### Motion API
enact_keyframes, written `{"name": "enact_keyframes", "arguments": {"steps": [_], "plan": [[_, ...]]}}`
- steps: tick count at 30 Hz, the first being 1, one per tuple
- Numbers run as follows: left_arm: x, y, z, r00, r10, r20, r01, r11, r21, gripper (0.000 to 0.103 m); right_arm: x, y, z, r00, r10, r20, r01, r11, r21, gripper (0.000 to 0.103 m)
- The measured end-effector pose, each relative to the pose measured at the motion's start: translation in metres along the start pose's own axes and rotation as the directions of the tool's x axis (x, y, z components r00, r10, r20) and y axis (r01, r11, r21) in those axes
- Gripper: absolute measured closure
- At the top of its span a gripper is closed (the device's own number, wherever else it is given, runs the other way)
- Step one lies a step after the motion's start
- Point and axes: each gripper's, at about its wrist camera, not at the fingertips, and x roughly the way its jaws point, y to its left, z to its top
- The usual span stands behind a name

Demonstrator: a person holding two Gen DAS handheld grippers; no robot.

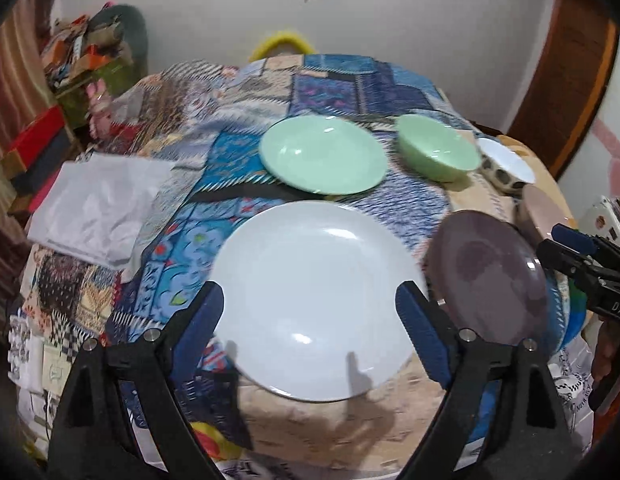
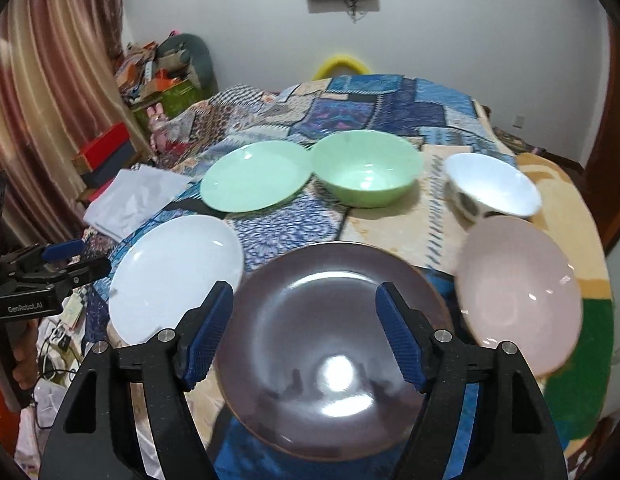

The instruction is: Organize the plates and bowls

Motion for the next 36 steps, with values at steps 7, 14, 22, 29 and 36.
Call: {"name": "enact_keyframes", "arguments": {"steps": [7,14,22,29,36], "plan": [[0.019,0.040,-0.007,0.999,0.003,-0.050,-0.006,0.998,-0.056,0.017,0.035,0.021,0.007,0.998,0.039,-0.057,-0.040,0.999,-0.026,0.033],[0.032,0.061,-0.012,0.997,-0.020,-0.079,0.014,0.997,-0.074,0.037,0.063,0.039,0.015,0.992,0.071,-0.103,-0.077,0.995,-0.057,0.037],[0.047,0.074,-0.015,0.991,-0.055,-0.120,0.045,0.995,-0.085,0.061,0.089,0.048,0.022,0.984,0.090,-0.155,-0.105,0.990,-0.094,0.072],[0.055,0.087,-0.019,0.988,-0.072,-0.134,0.051,0.988,-0.147,0.075,0.111,0.049,0.027,0.970,0.095,-0.223,-0.119,0.988,-0.094,0.080],[0.059,0.089,-0.026,0.980,-0.116,-0.161,0.085,0.979,-0.185,0.081,0.127,0.053,0.026,0.959,0.087,-0.270,-0.122,0.985,-0.119,0.083]]}}
